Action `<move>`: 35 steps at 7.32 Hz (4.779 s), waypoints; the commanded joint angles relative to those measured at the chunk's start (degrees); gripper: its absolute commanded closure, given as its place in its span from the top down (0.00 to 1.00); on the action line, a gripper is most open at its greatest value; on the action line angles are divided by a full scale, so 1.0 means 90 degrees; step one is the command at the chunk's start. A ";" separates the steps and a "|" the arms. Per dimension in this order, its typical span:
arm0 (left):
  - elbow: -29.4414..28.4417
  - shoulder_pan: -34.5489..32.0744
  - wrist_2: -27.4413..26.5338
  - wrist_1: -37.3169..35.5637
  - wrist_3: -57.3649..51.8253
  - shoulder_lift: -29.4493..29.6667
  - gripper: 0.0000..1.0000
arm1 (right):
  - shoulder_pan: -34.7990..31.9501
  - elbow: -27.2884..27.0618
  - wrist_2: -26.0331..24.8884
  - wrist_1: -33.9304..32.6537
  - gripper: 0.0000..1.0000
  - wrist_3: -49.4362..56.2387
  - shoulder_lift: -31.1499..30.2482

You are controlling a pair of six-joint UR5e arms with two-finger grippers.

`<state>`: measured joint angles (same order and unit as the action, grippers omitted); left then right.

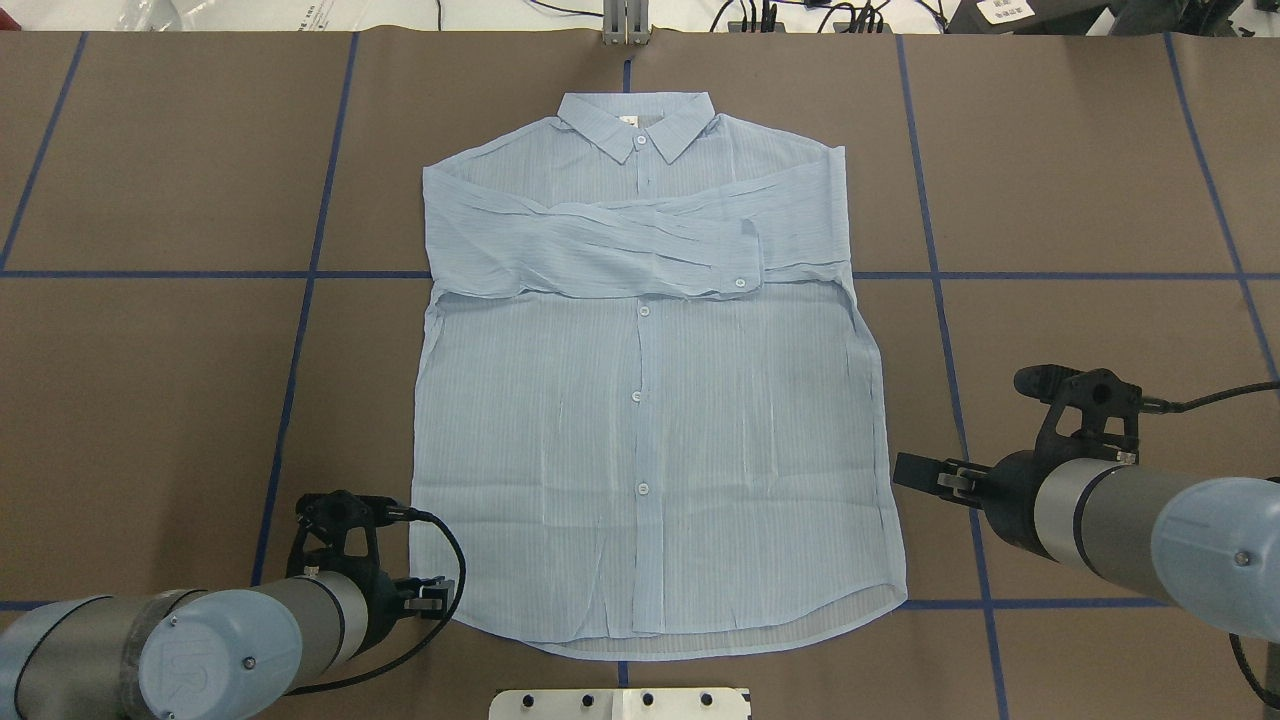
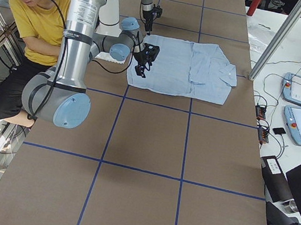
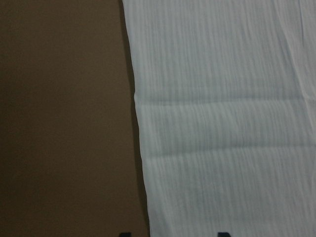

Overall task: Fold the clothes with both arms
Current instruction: 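Grasp the hem corners with both grippers, then lift the hem with both grippers and fold it toward the collar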

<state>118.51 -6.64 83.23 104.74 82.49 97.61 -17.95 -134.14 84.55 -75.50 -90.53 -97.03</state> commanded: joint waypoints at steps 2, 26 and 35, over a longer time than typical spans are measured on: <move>-0.0285 0.0035 0.0000 -0.0056 0.0004 0.0286 0.64 | 0.0031 0.0051 -0.0097 0.0000 1.00 0.0000 0.0000; 0.0113 0.0016 -0.0058 -0.0271 0.0004 0.0541 0.00 | 0.2219 0.1563 -0.2548 0.1035 0.53 -0.1006 -0.0003; 0.0123 0.0015 -0.0049 -0.0271 0.0034 0.0541 0.00 | 0.2482 0.1449 -0.2676 0.0606 0.00 -0.1260 0.0049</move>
<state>119.56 -6.50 82.72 102.30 82.79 102.40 4.04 -120.10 60.53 -70.01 -101.69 -96.22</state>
